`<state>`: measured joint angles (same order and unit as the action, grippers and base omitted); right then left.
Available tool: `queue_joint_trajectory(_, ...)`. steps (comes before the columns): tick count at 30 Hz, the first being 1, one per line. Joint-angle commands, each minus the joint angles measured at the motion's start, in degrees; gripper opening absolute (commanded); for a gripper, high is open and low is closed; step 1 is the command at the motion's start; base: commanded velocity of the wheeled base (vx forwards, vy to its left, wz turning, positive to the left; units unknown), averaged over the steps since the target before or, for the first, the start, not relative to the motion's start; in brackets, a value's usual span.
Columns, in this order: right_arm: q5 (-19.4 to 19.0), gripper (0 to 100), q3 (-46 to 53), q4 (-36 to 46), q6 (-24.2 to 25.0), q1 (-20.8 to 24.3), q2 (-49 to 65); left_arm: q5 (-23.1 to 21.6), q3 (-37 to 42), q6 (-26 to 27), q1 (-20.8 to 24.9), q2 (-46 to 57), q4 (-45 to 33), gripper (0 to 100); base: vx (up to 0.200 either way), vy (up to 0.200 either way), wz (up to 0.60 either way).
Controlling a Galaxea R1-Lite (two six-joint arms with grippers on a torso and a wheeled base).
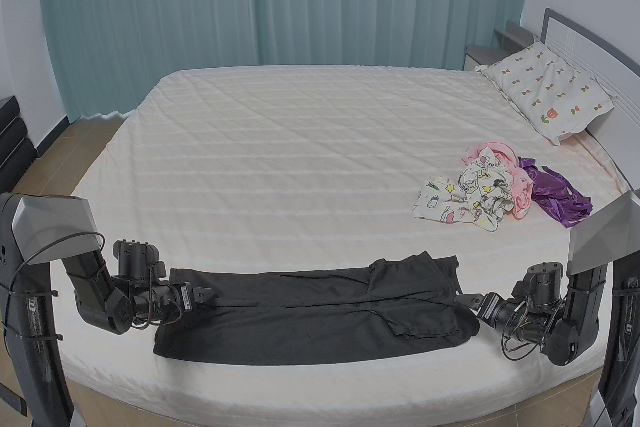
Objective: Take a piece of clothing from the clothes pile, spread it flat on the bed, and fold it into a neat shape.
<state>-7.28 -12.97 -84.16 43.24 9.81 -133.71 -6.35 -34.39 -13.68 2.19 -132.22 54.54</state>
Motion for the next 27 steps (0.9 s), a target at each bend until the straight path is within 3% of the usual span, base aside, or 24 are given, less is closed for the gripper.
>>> queue_joint_trajectory(1, -0.02, 100, -0.04, -0.04, 0.0, 0.03, -0.06, 0.02, 0.02, -0.03, 0.27, 0.21, -0.14, 100, 0.0, 0.0, 0.0)
queue_joint_trajectory(10, -0.02, 100, -0.04, -0.04, 0.0, 0.03, -0.15, 0.02, -0.59, 0.05, -0.52, -1.29, -0.14, 100, 0.0, 0.0, 0.0)
queue_joint_trajectory(16, -0.02, 100, -0.04, -0.04, 0.0, 0.03, -0.15, -0.86, -2.52, 0.85, -3.95, -3.4, 0.04, 100, 0.0, 0.0, 0.0)
queue_joint_trajectory(27, -0.02, 100, -0.12, -0.04, 0.0, 0.03, -0.06, -10.61, -3.14, 0.67, -5.62, -4.89, 0.3, 100, 0.0, 0.0, 0.0)
